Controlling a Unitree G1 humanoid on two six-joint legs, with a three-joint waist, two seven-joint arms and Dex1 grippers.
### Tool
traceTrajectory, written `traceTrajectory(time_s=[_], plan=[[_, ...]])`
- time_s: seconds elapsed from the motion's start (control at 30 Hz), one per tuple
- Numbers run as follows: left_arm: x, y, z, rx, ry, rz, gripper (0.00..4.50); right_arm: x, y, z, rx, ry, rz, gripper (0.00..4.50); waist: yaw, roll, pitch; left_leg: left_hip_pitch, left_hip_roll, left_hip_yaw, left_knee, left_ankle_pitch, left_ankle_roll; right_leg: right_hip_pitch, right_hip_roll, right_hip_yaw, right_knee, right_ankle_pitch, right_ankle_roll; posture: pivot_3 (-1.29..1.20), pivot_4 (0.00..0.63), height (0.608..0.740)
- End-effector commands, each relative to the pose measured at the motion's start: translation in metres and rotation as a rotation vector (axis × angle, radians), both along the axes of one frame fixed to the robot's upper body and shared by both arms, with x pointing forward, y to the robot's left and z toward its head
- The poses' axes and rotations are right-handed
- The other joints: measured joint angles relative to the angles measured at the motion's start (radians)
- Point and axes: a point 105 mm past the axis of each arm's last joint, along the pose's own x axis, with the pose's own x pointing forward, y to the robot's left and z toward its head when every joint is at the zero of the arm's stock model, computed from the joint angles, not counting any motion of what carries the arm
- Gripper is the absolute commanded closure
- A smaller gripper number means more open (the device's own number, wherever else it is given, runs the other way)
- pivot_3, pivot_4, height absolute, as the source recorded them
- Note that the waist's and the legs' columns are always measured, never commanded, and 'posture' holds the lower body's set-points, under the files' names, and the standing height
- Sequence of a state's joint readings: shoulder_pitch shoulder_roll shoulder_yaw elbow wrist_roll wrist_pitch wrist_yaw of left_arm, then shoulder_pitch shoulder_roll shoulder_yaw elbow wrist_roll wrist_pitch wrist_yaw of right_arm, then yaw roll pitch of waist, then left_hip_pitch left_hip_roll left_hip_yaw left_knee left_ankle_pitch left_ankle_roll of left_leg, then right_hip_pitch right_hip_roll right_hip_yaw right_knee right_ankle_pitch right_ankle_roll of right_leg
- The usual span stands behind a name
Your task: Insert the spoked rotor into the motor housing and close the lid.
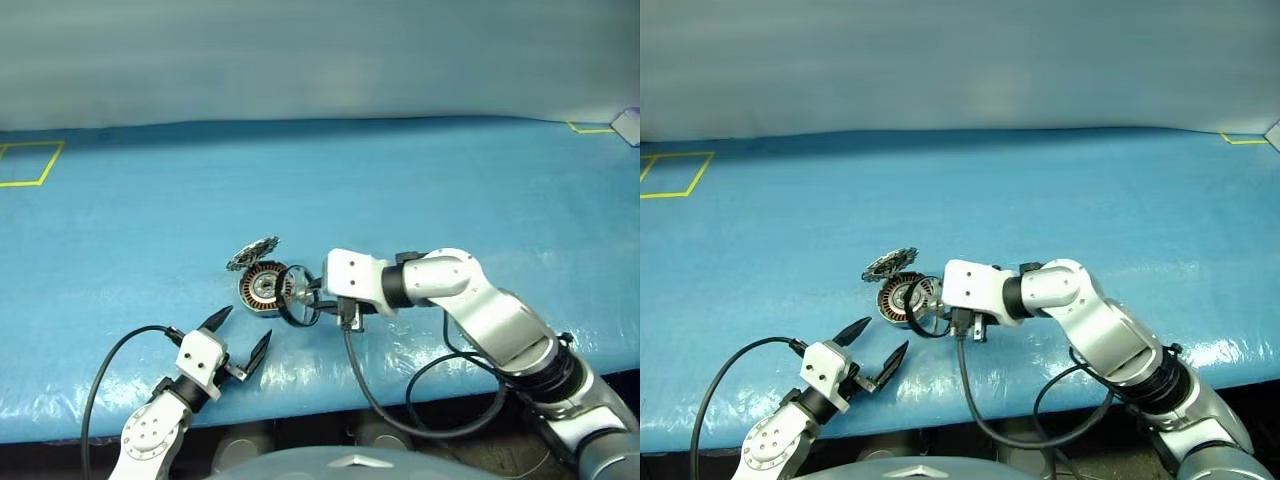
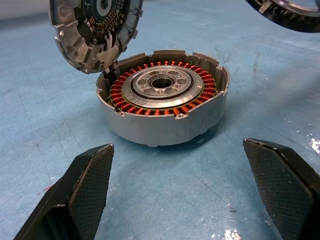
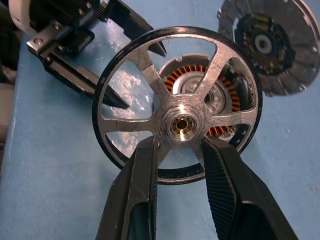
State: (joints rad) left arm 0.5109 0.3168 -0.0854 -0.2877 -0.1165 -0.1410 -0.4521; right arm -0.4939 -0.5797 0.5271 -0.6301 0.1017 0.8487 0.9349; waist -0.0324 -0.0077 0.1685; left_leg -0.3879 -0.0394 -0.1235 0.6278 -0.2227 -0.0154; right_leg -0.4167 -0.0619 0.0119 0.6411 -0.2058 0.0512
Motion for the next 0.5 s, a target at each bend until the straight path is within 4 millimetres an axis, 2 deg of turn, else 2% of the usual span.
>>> traceTrajectory(time_s=[0.03,0.17,0.5], plan=[[0.002,-0.001,0.011,0.0,-0.049,-0.011,0.0,-0.005,0.019,0.013,0.02,-0.103,0.064,3.34,0.001,0.0,0.0,0.0,0.0,0.0,0.0,0.0,0.0,0.0,0.0,0.0,0.0,0.0,0.0,0.0,0.15,0.74],[0.003,-0.002,0.011,-0.005,-0.047,-0.013,0.0,0.003,0.031,0.011,-0.01,-0.163,0.07,3.34,0.004,0.0,0.0,0.0,0.0,-0.001,0.0,0.0,0.0,0.0,0.0,-0.001,0.0,0.0,0.0,0.0,0.15,0.74],[0.004,-0.002,0.011,-0.01,-0.043,-0.009,0.0,0.024,0.038,0.002,-0.101,-0.26,0.093,3.34,0.005,0.0,0.0,-0.006,-0.002,-0.001,0.001,0.0,0.0,-0.006,0.0,-0.001,0.0,0.001,0.001,0.0,0.15,0.74]])
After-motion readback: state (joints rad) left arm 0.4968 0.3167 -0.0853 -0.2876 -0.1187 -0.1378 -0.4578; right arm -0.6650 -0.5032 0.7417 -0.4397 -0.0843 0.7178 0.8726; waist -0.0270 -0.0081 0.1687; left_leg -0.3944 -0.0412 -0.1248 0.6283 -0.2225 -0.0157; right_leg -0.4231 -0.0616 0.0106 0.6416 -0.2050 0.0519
